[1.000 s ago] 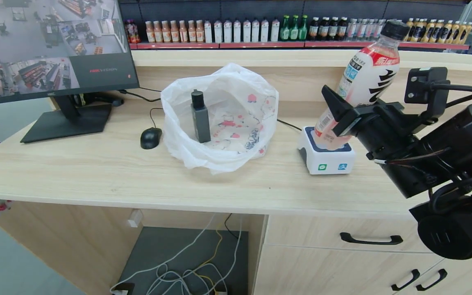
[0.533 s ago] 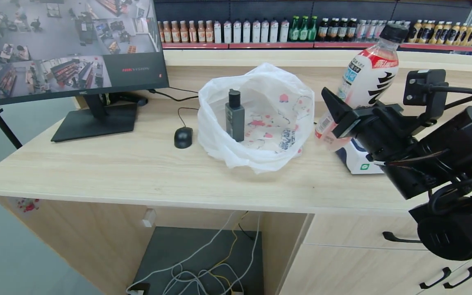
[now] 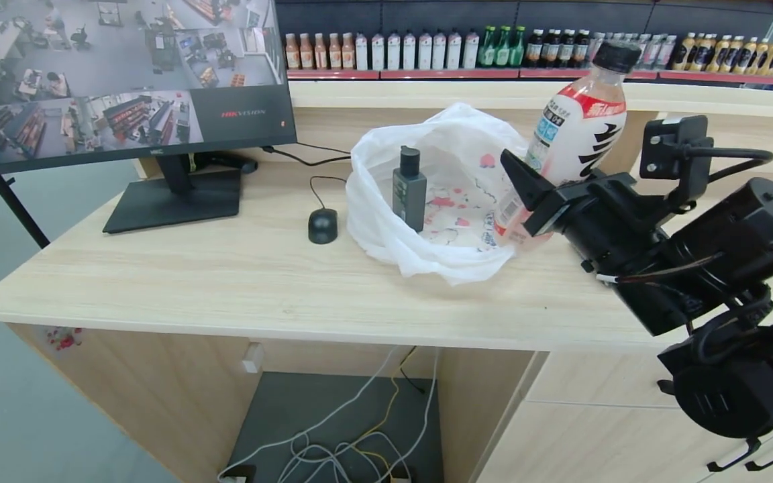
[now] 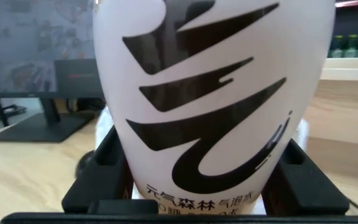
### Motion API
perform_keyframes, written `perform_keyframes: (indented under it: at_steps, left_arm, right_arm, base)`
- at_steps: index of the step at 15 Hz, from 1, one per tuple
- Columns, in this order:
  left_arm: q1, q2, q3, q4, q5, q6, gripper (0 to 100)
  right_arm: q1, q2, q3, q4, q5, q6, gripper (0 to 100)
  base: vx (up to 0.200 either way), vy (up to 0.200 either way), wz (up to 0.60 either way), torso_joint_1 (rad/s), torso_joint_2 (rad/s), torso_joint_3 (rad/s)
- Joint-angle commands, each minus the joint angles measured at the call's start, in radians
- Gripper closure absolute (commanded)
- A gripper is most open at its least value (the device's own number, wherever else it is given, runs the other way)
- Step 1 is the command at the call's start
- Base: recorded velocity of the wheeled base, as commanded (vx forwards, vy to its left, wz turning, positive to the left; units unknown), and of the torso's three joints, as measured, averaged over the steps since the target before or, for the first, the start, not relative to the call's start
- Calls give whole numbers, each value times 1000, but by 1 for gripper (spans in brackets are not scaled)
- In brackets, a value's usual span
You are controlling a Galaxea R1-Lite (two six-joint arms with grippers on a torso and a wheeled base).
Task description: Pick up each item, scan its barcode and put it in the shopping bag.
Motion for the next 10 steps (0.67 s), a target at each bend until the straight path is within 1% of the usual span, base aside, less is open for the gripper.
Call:
perform_keyframes:
  at_steps: [1, 2, 4, 5, 6, 7, 10]
  left_arm:
    - [0, 0, 0, 0, 0, 0, 0]
    - [0, 0, 0, 0, 0, 0, 0]
    - [0, 0, 0, 0, 0, 0, 0]
    - [0, 0, 0, 0, 0, 0, 0]
    - [0, 0, 0, 0, 0, 0, 0]
    - [0, 0, 0, 0, 0, 0, 0]
    - [0, 0, 0, 0, 0, 0, 0]
  right_arm:
    - [11, 19, -27, 7, 9, -3, 100]
    - [12, 19, -40, 21, 9, -3, 100]
    - [12, 22, -119, 149, 10, -1, 100]
    - [12, 44, -202, 236, 10, 2, 100]
    - [12, 58, -234, 259, 10, 2, 100]
    - [12, 107, -326, 291, 7, -1, 100]
    - [12, 183, -441, 328, 6, -28, 100]
  base:
    - [0, 0, 0, 0, 0, 0]
    - [0, 0, 0, 0, 0, 0]
    - [0, 0, 0, 0, 0, 0]
    - [0, 0, 0, 0, 0, 0]
    - [0, 0, 0, 0, 0, 0]
    - [0, 0, 0, 0, 0, 0]
    - [0, 0, 0, 0, 0, 0]
